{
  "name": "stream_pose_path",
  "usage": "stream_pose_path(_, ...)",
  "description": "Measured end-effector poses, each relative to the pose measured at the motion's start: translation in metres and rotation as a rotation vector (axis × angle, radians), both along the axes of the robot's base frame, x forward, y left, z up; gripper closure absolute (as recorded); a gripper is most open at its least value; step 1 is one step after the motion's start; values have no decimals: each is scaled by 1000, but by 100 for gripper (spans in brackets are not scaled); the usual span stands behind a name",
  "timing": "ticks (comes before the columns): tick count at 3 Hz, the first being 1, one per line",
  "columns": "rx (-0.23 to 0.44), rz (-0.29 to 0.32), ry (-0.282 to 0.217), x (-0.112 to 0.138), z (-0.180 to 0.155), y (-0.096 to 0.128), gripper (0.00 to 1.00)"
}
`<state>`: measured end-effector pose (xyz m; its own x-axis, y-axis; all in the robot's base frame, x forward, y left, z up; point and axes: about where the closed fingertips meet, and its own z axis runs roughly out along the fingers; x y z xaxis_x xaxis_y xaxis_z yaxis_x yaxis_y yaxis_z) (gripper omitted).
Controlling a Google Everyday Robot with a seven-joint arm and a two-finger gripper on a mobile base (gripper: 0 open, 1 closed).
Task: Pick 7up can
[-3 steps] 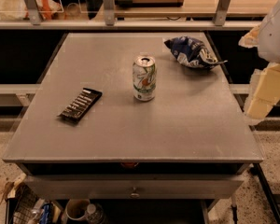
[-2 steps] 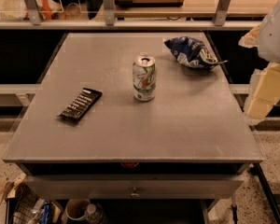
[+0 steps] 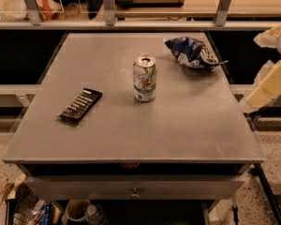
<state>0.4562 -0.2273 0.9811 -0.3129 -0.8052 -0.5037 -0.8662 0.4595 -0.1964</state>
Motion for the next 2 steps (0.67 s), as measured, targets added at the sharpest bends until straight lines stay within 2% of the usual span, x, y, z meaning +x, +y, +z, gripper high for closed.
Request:
stream_pose_path(1,201,-63,-72,14,-5,-2,0)
stream_pose_path(2,341,-95,-153,25,-1,10,0)
